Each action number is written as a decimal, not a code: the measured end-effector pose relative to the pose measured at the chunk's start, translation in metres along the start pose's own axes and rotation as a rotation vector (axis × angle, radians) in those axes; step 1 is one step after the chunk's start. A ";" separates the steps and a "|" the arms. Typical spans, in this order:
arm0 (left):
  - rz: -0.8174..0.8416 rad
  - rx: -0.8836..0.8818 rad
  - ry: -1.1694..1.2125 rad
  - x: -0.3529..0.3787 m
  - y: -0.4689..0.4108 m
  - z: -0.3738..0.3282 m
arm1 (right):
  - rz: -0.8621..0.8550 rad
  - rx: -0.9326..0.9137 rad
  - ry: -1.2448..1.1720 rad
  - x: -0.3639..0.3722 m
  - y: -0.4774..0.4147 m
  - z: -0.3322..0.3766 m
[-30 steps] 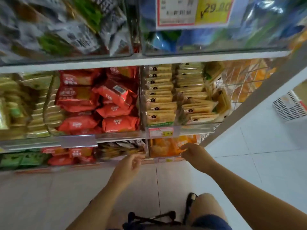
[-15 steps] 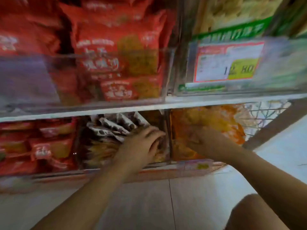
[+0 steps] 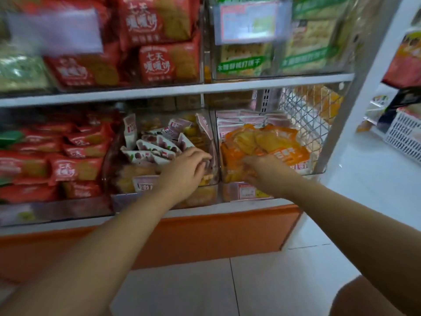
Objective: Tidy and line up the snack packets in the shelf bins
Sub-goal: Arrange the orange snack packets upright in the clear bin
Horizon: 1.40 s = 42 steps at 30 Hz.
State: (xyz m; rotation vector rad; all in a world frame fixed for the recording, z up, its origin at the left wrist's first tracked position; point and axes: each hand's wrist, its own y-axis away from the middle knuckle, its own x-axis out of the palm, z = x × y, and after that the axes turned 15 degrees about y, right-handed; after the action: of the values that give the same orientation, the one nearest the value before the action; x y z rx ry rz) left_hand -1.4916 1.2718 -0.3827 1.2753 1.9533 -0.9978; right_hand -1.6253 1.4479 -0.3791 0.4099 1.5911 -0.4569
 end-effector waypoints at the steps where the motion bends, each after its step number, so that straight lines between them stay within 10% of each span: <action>1: 0.027 -0.022 -0.008 -0.001 0.003 -0.005 | -0.002 0.031 0.011 0.000 0.005 0.000; 12: 0.104 -0.063 -0.298 0.006 0.014 -0.016 | -0.398 0.322 0.062 -0.006 0.020 -0.020; 19: 0.102 -0.083 -0.287 0.011 0.015 -0.016 | 0.003 0.447 -0.214 -0.002 -0.013 -0.066; 30: 0.149 -0.065 -0.163 -0.017 0.019 -0.008 | -0.621 0.411 -0.473 -0.046 0.016 -0.013; 42: 0.018 -0.094 -0.199 -0.054 -0.007 0.041 | -0.698 0.688 -0.985 -0.036 -0.077 0.071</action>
State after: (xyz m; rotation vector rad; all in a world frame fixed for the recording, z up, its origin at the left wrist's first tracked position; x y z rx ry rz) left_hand -1.4754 1.2095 -0.3605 1.0965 1.8109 -0.9726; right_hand -1.6022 1.3459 -0.3439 0.0670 0.5242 -1.4943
